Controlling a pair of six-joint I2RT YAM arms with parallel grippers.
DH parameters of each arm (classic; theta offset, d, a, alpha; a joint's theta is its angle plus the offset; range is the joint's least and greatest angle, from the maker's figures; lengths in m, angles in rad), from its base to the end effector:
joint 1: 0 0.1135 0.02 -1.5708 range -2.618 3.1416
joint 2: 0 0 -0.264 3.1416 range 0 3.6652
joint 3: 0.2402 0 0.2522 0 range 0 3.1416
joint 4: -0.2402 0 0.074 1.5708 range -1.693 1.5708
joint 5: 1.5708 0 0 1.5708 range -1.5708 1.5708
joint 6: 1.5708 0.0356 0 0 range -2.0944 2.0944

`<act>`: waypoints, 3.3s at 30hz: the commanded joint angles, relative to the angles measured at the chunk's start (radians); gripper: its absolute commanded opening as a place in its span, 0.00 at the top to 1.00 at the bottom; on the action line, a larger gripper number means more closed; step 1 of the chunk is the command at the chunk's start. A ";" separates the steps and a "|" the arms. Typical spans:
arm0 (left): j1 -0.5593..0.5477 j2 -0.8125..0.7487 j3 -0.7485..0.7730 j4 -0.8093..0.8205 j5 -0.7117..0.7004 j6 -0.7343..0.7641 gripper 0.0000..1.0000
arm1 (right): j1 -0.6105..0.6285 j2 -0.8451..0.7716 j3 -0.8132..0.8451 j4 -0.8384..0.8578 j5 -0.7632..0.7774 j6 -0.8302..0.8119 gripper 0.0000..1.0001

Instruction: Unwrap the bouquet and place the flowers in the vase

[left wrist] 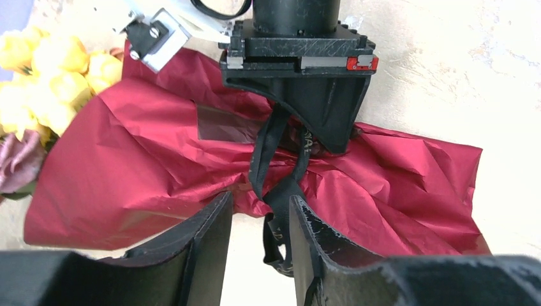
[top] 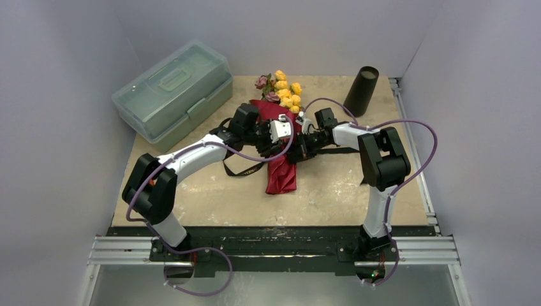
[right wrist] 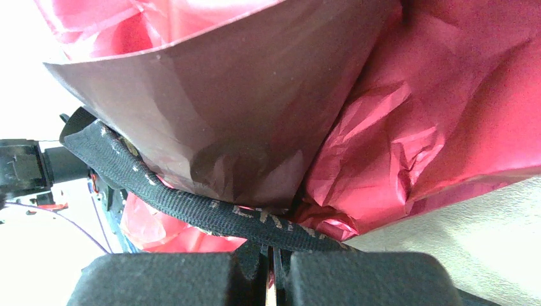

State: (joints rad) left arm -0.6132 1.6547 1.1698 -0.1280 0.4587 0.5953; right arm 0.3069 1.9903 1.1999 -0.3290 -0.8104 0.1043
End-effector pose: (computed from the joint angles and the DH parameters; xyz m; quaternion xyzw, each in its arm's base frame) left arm 0.2963 -0.2278 0.2545 0.5772 0.6517 -0.2058 0.4470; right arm 0.3597 0.1410 0.1341 -0.1783 0.8822 0.4181 0.1229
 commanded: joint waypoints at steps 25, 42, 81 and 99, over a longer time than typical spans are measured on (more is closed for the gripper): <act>-0.015 0.021 0.048 -0.083 -0.208 -0.143 1.00 | 0.003 -0.024 0.004 -0.010 0.010 -0.018 1.00; 0.211 0.016 0.020 0.000 -0.312 -0.357 1.00 | 0.003 -0.038 -0.012 0.001 0.025 -0.018 1.00; -0.011 0.035 0.025 -0.013 -0.190 0.022 0.84 | 0.002 -0.038 -0.005 -0.012 0.022 -0.020 1.00; 0.017 0.008 -0.001 -0.027 -0.041 0.007 0.51 | 0.003 -0.030 0.000 -0.012 0.022 -0.011 1.00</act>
State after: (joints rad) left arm -0.5793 1.6405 1.1568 -0.1772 0.3740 0.6094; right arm 0.3069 1.9903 1.1999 -0.3290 -0.8032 0.1043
